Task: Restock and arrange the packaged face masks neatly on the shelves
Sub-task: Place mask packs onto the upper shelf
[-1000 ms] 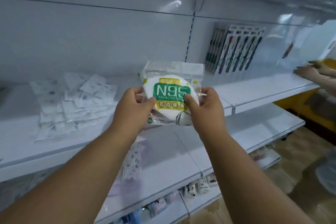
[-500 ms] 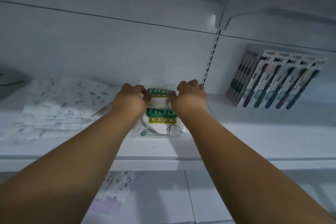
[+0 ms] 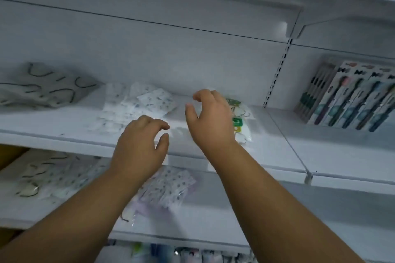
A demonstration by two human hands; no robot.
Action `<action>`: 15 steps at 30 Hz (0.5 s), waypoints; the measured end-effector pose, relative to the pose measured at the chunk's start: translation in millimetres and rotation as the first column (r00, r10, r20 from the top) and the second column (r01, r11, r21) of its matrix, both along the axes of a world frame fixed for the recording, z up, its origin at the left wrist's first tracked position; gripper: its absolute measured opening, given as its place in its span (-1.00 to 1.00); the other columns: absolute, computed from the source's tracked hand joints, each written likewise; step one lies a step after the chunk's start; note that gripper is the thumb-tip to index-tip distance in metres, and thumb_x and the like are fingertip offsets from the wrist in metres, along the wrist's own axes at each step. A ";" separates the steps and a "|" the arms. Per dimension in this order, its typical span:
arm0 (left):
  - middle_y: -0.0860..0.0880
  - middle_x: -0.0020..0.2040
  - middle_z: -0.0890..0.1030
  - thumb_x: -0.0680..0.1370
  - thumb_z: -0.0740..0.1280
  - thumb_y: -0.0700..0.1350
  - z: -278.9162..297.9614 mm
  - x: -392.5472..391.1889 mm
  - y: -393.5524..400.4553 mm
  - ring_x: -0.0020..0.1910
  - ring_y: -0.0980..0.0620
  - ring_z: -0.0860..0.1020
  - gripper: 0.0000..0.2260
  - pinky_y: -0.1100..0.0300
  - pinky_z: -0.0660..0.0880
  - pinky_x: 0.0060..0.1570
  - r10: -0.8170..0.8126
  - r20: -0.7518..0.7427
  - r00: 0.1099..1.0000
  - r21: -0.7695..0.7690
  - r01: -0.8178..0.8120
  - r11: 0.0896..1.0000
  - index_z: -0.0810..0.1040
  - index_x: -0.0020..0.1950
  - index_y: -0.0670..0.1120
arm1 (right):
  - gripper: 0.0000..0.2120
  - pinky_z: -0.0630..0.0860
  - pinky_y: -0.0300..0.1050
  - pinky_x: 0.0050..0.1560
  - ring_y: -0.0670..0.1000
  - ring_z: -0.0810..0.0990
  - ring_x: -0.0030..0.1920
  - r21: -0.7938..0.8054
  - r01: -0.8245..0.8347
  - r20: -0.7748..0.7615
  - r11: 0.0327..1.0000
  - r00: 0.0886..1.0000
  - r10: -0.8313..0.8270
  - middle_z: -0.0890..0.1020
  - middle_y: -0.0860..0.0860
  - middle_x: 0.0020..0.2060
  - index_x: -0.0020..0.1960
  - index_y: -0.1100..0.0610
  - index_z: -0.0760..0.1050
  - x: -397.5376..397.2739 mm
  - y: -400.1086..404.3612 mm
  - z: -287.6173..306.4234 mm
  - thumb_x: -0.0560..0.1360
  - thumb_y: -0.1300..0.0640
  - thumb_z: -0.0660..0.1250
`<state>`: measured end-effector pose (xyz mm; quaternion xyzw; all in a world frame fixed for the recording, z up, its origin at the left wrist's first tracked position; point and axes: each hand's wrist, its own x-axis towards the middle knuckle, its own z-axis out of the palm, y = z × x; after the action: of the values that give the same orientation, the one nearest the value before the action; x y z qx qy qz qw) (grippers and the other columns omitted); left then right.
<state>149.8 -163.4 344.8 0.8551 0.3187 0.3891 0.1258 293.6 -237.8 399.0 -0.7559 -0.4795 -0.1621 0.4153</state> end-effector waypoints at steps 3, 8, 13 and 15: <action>0.08 0.05 0.57 0.56 0.37 -0.11 -9.7 -81.5 3.6 -0.04 0.05 0.51 -0.83 0.16 0.40 -0.05 0.071 -0.012 0.997 -0.010 -0.071 0.997 0.62 0.15 0.01 | -0.77 0.46 0.02 0.13 0.08 0.54 0.10 0.030 -0.104 -0.037 0.994 0.994 0.106 0.63 0.04 0.04 0.15 0.15 0.57 -73.9 9.6 -7.8 0.57 0.05 0.33; 0.11 0.00 0.56 0.59 0.33 -0.08 -30.1 -216.7 8.0 -0.08 0.10 0.49 -0.82 0.18 0.41 -0.08 0.181 -0.116 0.977 -0.051 -0.188 0.981 0.60 0.18 0.01 | -0.83 0.49 -0.01 0.12 -0.02 0.54 0.04 0.071 -0.273 -0.147 0.959 0.948 0.281 0.62 -0.06 -0.01 0.11 0.10 0.56 -200.3 34.0 -39.1 0.58 0.06 0.32; 0.05 0.02 0.62 0.59 0.35 -0.11 -59.2 -300.1 26.2 -0.10 0.11 0.50 -0.78 0.18 0.52 -0.11 0.230 -0.162 0.960 -0.157 -0.256 0.954 0.60 0.23 -0.05 | -0.87 0.49 -0.06 0.01 -0.03 0.52 -0.04 -0.005 -0.402 -0.157 0.916 0.905 0.396 0.55 -0.10 -0.10 0.05 0.10 0.54 -279.4 69.5 -66.3 0.58 0.07 0.31; 0.08 0.00 0.60 0.59 0.35 -0.12 -67.3 -313.8 43.6 -0.11 0.13 0.49 -0.77 0.22 0.50 -0.12 0.258 -0.182 0.949 -0.216 -0.295 0.931 0.60 0.24 -0.04 | -0.87 0.48 -0.10 0.02 -0.03 0.53 -0.01 -0.016 -0.438 -0.180 0.899 0.886 0.428 0.57 -0.10 -0.08 0.06 0.10 0.55 -297.2 89.4 -75.0 0.58 0.07 0.31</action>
<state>-164.0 -119.8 277.5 0.8068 0.4896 0.2957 0.1479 -3.6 -148.4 324.0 -0.6522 -0.6029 0.0139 0.4592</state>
